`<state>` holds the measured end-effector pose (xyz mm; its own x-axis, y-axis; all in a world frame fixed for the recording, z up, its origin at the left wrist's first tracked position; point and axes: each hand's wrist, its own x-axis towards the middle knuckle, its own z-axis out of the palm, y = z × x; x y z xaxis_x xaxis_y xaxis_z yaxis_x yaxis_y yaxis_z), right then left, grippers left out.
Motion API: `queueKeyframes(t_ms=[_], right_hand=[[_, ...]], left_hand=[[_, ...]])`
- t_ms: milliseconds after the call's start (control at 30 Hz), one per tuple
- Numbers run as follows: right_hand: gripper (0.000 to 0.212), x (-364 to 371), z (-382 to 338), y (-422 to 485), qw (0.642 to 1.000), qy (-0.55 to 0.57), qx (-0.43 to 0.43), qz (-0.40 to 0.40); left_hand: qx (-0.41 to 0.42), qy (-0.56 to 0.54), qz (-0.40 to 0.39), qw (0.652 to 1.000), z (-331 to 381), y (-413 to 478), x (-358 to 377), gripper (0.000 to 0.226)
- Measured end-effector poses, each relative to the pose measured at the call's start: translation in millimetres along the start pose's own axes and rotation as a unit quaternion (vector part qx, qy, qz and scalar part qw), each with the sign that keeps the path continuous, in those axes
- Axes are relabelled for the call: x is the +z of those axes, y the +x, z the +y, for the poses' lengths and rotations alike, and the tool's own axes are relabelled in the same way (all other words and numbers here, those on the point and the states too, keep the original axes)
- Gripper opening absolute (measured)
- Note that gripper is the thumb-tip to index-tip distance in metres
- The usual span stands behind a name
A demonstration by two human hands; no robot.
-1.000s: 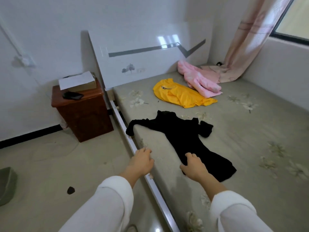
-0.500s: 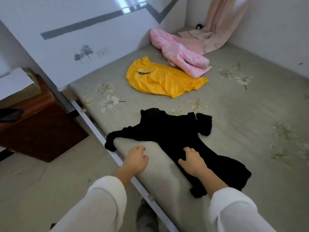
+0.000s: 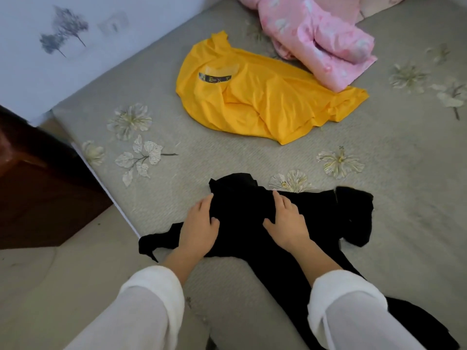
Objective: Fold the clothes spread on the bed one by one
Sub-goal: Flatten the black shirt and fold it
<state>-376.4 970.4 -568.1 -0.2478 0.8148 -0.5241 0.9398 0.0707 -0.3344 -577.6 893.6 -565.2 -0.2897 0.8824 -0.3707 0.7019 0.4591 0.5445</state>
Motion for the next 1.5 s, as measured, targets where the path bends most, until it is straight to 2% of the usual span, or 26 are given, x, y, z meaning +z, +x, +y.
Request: queueKeyframes(t_ms=[100, 200, 267, 333, 400, 467, 533, 600, 667, 733, 833, 933, 1000, 1067, 1133, 1167, 1233, 1333, 1367, 1433, 1500], right_hand=[[0.077, 9, -5, 31, 1.0, -0.013, -0.018, 0.002], [0.05, 24, -5, 41, 0.999, -0.019, -0.024, -0.034], [0.032, 34, -2, 32, 0.998, 0.016, -0.041, -0.051], [0.025, 40, 2, 16, 0.995, 0.058, -0.054, -0.066], [0.02, 39, 6, 0, 0.99, 0.108, -0.04, -0.084], [0.014, 27, 7, -14, 0.983, 0.161, -0.016, -0.09], [0.012, 9, 3, -26, 0.982, 0.176, -0.025, -0.071], [0.007, -17, -3, -40, 0.979, 0.198, -0.044, -0.022], [0.006, -49, -10, -56, 0.969, 0.239, -0.048, 0.036], [0.012, -88, -18, -77, 0.955, 0.282, -0.046, 0.079], [0.021, -145, -28, -116, 0.933, 0.329, -0.059, 0.134], [0.023, -196, -37, -160, 0.888, 0.447, -0.035, 0.098], [0.038, -217, -43, -185, 0.85, 0.524, -0.003, 0.059], [0.055, -232, -51, -205, 0.793, 0.606, 0.016, 0.051], [0.055, -240, -61, -219, 0.722, 0.689, 0.015, 0.059], [0.053, -242, -66, -223, 0.712, 0.699, 0.013, 0.063], [0.052, -247, -71, -230, 0.748, 0.661, 0.002, 0.067], [0.025, -259, -71, -244, 0.807, 0.589, 0.0, 0.054], [0.024, -264, -67, -250, 0.823, 0.564, 0.001, 0.061], [0.026, -278, -61, -265, 0.852, 0.514, -0.001, 0.098], [0.027, -294, -57, -282, 0.855, 0.49, -0.022, 0.169]], left_hand=[[0.041, 0.083, -0.033, 0.995, 7, 31, 13, 0.079], [0.064, 0.209, -0.115, 0.969, 13, 49, 25, 0.086], [0.093, 0.261, -0.149, 0.949, 14, 53, 29, 0.067], [0.125, 0.286, -0.16, 0.936, 14, 49, 31, 0.04], [0.134, 0.307, -0.183, 0.924, 15, 40, 27, 0.027], [0.1, 0.274, -0.212, 0.933, 18, 30, 17, 0.023], [0.054, 0.183, -0.229, 0.955, 26, 24, -1, 0.02], [0.038, 0.115, -0.243, 0.963, 40, 22, -24, 0.018], [0.03, 0.051, -0.221, 0.974, 60, 23, -54, 0.016], [0.04, -0.017, -0.173, 0.984, 89, 21, -89, 0.016], [0.126, -0.091, -0.134, 0.979, 133, 14, -141, 0.018], [0.237, -0.162, -0.145, 0.947, 174, -1, -191, 0.02], [0.302, -0.187, -0.139, 0.925, 200, -11, -218, 0.027], [0.353, -0.222, -0.142, 0.898, 228, -23, -240, 0.032], [0.4, -0.259, -0.147, 0.867, 255, -36, -259, 0.035], [0.421, -0.272, -0.154, 0.852, 266, -43, -266, 0.033], [0.456, -0.276, -0.173, 0.828, 287, -59, -276, 0.03], [0.485, -0.264, -0.198, 0.81, 312, -75, -283, 0.04], [0.487, -0.268, -0.204, 0.806, 318, -77, -285, 0.043], [0.489, -0.289, -0.207, 0.797, 328, -81, -288, 0.046], [0.494, -0.31, -0.191, 0.789, 337, -82, -290, 0.049]])
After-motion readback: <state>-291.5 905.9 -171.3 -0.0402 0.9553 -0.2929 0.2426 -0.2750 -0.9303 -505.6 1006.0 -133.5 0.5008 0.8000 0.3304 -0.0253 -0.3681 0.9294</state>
